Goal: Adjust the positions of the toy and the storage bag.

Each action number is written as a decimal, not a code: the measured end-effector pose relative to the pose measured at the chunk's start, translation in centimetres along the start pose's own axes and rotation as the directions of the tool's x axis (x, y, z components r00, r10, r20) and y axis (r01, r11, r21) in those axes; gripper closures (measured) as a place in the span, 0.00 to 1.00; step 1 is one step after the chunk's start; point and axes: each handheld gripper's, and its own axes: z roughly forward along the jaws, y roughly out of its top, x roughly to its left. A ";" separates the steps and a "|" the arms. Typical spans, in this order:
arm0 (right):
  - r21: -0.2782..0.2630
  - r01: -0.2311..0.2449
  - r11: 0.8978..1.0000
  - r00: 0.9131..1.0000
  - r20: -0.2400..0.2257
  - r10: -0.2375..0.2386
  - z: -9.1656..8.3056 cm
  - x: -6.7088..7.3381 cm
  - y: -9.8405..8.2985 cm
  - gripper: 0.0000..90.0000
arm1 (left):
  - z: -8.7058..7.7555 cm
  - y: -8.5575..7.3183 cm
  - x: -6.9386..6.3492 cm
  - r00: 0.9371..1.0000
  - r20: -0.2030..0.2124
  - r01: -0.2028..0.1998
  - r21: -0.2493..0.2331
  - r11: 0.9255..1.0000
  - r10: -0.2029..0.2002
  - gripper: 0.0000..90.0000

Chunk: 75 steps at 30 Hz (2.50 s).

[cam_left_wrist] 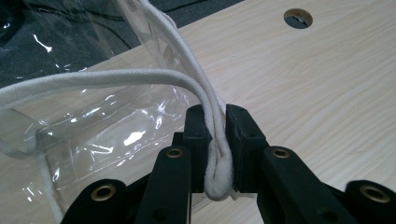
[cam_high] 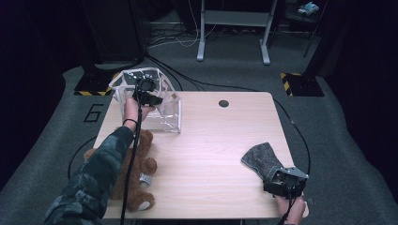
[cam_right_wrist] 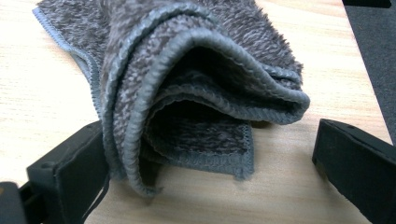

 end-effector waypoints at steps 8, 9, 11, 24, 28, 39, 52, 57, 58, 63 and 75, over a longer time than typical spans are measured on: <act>-0.001 0.001 1.000 1.000 0.000 -0.001 0.0 0.0 0.0 0.00 | 0.2 0.4 -0.2 1.000 0.021 -0.011 0.001 1.000 0.011 0.87; 0.000 0.001 1.000 1.000 0.000 -0.001 0.0 0.0 0.0 0.00 | 0.4 0.5 -0.6 0.999 0.030 -0.022 0.000 1.000 0.022 0.87; -0.001 0.002 1.000 1.000 0.000 -0.002 0.0 0.0 0.0 0.00 | 0.7 0.7 -0.9 0.999 0.033 -0.038 -0.001 0.999 0.038 0.87; 0.000 0.001 1.000 1.000 0.000 -0.001 0.0 0.0 0.0 0.00 | 1.6 1.7 -3.3 0.988 0.093 -0.121 0.009 0.993 0.120 0.87; 0.000 0.001 1.000 1.000 0.000 -0.001 0.0 0.0 0.0 0.00 | 1.9 2.0 -4.2 0.984 0.111 -0.139 0.012 0.990 0.137 0.87; 0.000 0.001 1.000 1.000 0.000 -0.001 0.0 0.0 0.0 0.00 | 2.1 2.6 -6.7 0.980 0.131 -0.155 0.021 0.988 0.151 0.87; 0.000 0.000 1.000 1.000 0.000 0.000 0.0 0.0 0.0 0.00 | 2.2 2.9 -9.2 0.970 0.188 -0.162 0.031 0.986 0.154 0.86; -0.001 0.000 1.000 1.000 0.000 0.000 0.0 0.0 0.0 0.00 | 2.3 3.1 -10.2 0.968 0.202 -0.161 0.030 0.986 0.152 0.86; 0.000 0.000 1.000 1.000 0.000 0.000 0.0 0.0 0.0 0.00 | 2.3 3.1 -10.5 0.968 0.200 -0.161 0.033 0.986 0.152 0.86; 0.000 0.002 1.000 1.000 0.000 -0.002 0.0 0.0 0.0 0.00 | 2.5 3.3 -11.9 0.967 0.209 -0.157 0.024 0.987 0.149 0.85; 0.001 0.004 1.000 1.000 -0.001 -0.004 0.0 0.0 0.0 0.00 | 1.9 3.6 -11.9 0.965 0.213 -0.153 0.000 0.988 0.150 0.50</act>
